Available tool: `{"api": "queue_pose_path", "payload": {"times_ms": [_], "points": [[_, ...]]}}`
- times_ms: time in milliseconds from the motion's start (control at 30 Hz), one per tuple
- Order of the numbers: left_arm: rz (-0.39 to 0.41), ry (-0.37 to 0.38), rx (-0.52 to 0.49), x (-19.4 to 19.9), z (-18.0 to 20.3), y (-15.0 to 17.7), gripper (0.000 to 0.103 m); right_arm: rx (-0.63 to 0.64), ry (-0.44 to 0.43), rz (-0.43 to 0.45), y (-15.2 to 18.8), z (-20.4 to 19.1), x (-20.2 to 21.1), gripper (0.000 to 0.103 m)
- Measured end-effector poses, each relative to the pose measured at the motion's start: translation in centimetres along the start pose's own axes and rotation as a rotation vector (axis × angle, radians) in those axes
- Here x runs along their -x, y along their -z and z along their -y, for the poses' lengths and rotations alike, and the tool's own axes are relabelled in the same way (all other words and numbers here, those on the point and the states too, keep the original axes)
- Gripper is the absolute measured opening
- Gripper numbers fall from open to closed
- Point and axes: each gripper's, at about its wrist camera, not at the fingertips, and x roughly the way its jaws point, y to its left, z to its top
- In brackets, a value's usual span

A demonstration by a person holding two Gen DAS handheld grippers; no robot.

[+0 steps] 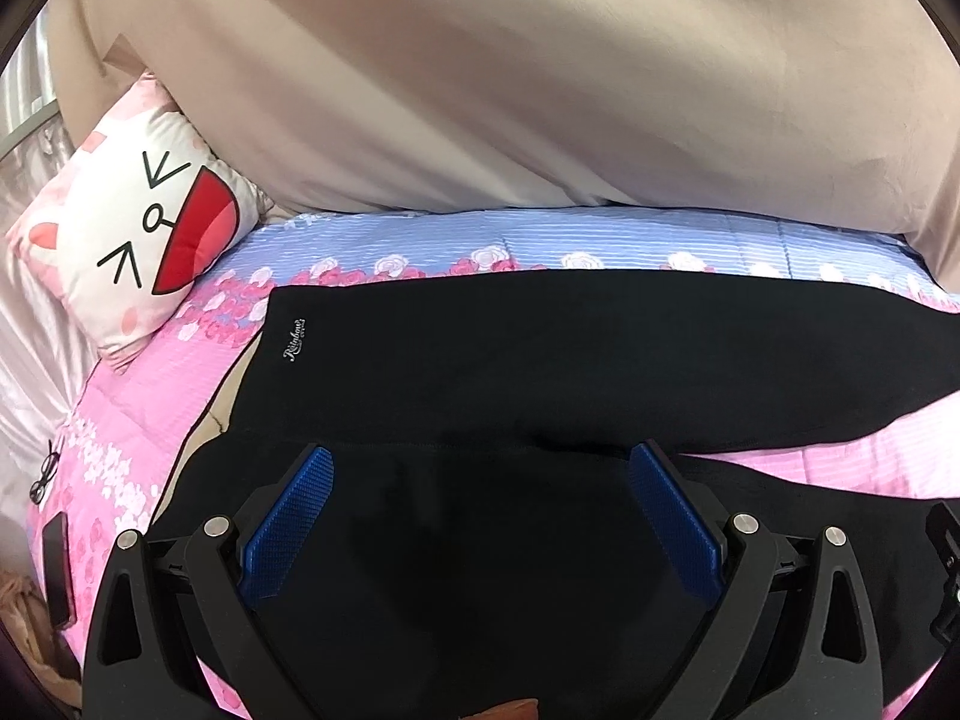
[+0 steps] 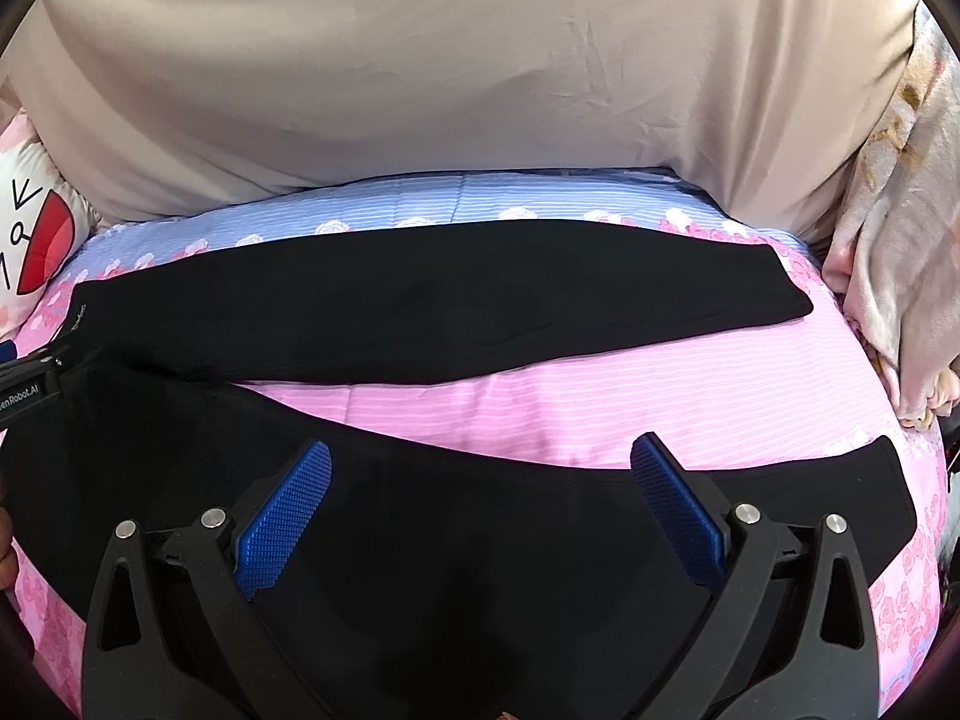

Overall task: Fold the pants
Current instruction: 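Lower both open tools onto the waistband of the black pants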

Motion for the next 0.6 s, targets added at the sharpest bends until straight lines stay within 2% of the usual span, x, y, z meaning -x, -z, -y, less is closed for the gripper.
{"api": "queue_pose_path", "payload": {"times_ms": [267, 400, 500, 600], "points": [[0.009, 0.013, -0.025, 0.2, 1.0, 0.5, 0.097, 0.023, 0.042, 0.032, 0.0, -0.1, 0.4, 0.098], [0.004, 0.023, -0.032, 0.2, 1.7, 0.5, 0.097, 0.038, 0.014, 0.059, -0.6, 0.7, 0.2, 0.098], [0.006, 0.027, -0.044, 0.1, 2.2, 0.4, 0.097, 0.021, -0.006, 0.078, -2.0, 3.3, -0.7, 0.098], [0.017, 0.022, -0.053, 0.0, 2.5, 0.2, 0.097, 0.033, 0.047, 0.182, -4.1, 8.8, -2.2, 0.098]]}}
